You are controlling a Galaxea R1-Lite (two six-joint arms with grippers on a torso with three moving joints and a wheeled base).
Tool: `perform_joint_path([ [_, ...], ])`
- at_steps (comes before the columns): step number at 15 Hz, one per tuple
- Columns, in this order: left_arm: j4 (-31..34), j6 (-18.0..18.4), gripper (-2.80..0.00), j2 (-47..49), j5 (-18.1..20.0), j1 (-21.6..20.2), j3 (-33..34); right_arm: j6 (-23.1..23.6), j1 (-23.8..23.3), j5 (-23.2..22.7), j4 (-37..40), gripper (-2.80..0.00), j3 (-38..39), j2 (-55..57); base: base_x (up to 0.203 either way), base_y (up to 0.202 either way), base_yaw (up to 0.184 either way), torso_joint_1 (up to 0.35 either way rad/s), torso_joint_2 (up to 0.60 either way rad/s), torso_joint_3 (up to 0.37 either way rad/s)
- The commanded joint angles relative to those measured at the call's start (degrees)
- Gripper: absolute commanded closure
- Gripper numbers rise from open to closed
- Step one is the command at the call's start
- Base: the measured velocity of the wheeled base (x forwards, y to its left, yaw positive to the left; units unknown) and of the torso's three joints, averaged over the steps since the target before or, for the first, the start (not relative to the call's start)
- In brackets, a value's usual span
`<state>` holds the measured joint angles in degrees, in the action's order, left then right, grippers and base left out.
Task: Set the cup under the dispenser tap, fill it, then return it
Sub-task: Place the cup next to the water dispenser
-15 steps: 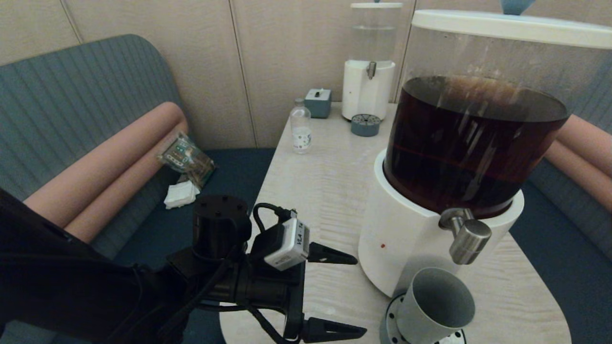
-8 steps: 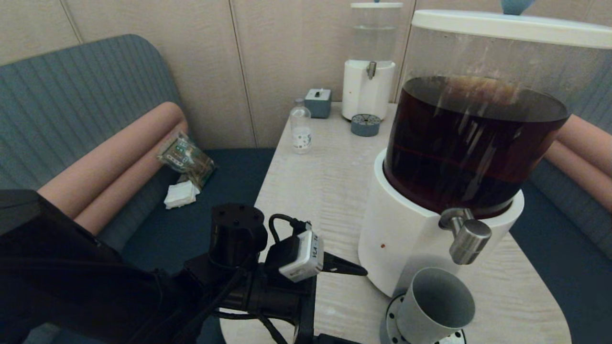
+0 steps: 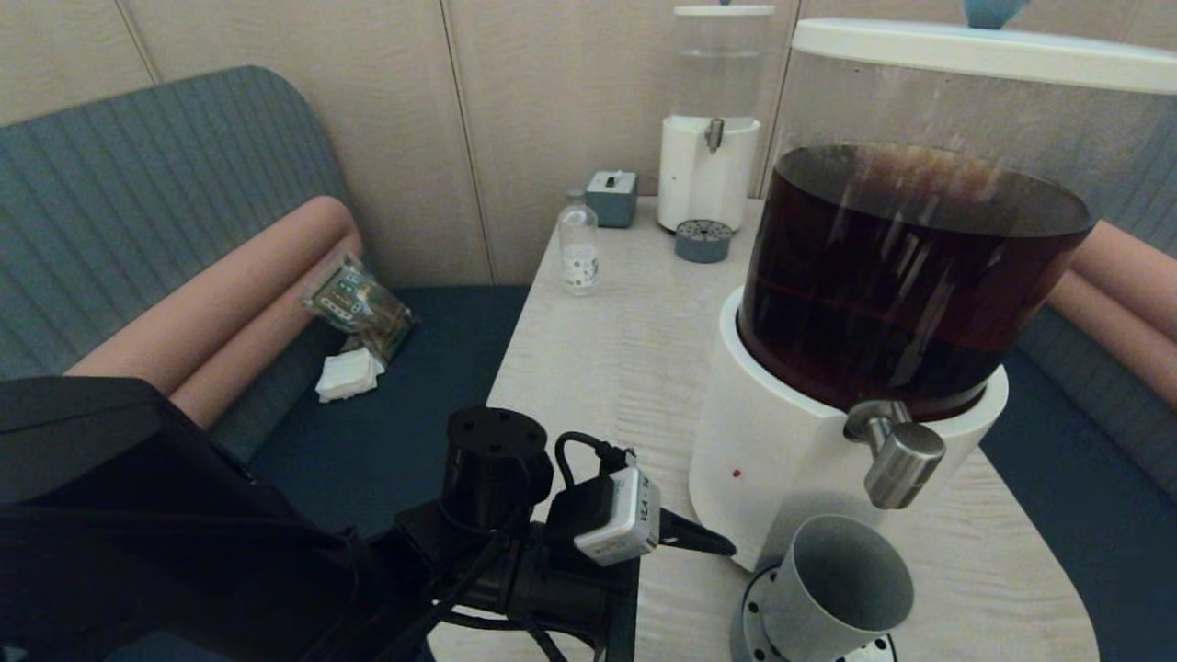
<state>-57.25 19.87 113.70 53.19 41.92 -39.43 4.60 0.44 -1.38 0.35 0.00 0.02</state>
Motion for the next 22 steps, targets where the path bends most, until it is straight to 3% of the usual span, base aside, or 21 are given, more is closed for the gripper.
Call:
perform_joint_path([
  [1, -0.2, 0.0, -2.8, 1.7, 0.2, 1.2, -1.3, 0.1, 0.1, 0.0, 0.0, 0.0, 0.5, -0.5, 0.0, 0.0, 0.0, 0.0, 0.0, 0.0],
  [12, -0.3, -0.8, -2.8, 5.6, -1.5, 3.8, -5.0, 0.1, 0.0, 0.0, 0.0, 0.0, 0.5, -0.5, 0.0, 0.0, 0.0, 0.0, 0.0, 0.0],
  [22, -0.5, -0.8, -2.8, 7.7, -6.7, 5.0, -7.9, 0.1, 0.0, 0.0, 0.0, 0.0, 0.5, -0.5, 0.0, 0.0, 0.0, 0.0, 0.0, 0.0],
])
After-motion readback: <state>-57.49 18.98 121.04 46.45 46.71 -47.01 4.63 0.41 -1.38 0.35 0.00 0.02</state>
